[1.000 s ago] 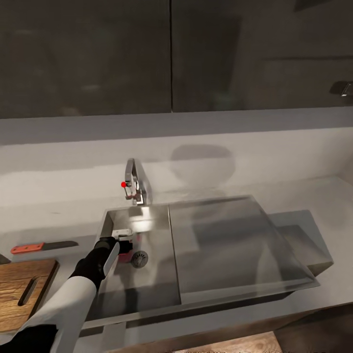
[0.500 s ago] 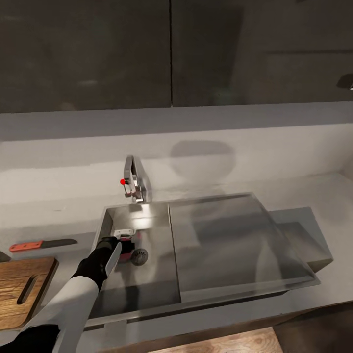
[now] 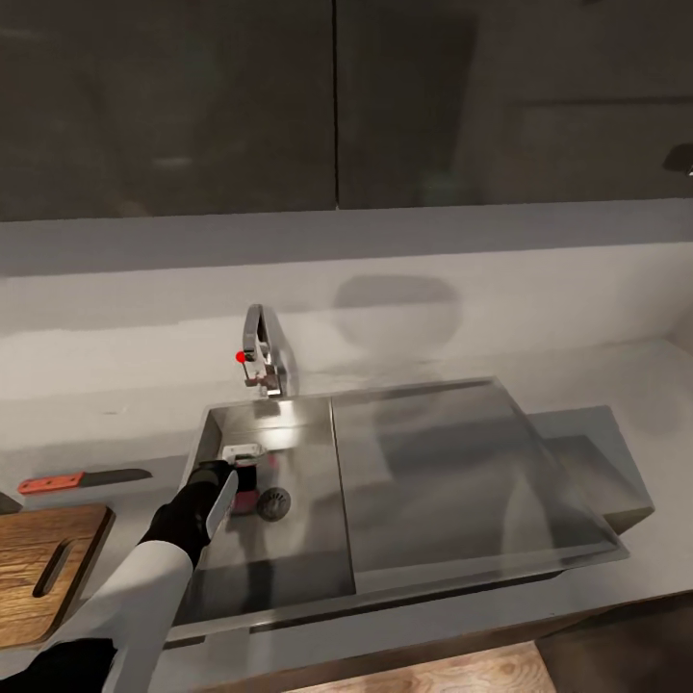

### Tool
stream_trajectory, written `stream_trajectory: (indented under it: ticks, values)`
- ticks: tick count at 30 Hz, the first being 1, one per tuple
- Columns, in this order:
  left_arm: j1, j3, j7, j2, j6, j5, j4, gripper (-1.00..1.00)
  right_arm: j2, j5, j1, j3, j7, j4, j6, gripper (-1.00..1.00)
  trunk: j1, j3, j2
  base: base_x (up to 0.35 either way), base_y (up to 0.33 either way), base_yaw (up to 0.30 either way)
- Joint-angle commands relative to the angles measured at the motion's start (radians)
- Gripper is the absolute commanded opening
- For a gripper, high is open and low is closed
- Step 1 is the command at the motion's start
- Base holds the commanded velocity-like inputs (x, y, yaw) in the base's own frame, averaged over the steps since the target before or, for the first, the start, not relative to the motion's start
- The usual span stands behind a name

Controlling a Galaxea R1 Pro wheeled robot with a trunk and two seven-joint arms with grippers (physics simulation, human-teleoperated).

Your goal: In the kitchen, take the Vidalia onion out of the sink, dice it on the chopping board with the paring knife, put the diced onion into the bowl on the countertop, then place both the paring knife and the chopping board into the sink.

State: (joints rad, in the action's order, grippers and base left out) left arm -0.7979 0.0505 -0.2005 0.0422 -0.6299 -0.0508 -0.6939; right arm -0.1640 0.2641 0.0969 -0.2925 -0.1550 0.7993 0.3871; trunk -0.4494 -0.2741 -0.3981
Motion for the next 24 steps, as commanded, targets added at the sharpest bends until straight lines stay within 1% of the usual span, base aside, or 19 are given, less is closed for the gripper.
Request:
stream_trajectory:
  ticks: [1,11,24]
  values:
    - [0.0,0.003,-0.004,0.001,-0.005,-0.005,-0.002,-1.0,-0.002,0.007,0.0,-0.007,-0.008,0.001,0.003,1.0,-0.001,-0.002,-0.002,0.0,0.0,0.0]
    - [0.0,0.003,-0.004,0.001,-0.005,-0.005,-0.004,-1.0,-0.002,0.007,0.0,-0.007,-0.008,0.002,0.003,1.0,-0.001,0.001,-0.002,0.0,0.0,-0.01]
    - [0.0,0.004,-0.003,0.001,-0.005,-0.006,-0.01,-1.0,-0.002,0.007,0.0,-0.007,-0.008,0.002,0.003,1.0,-0.001,0.02,-0.002,0.0,0.0,-0.098]
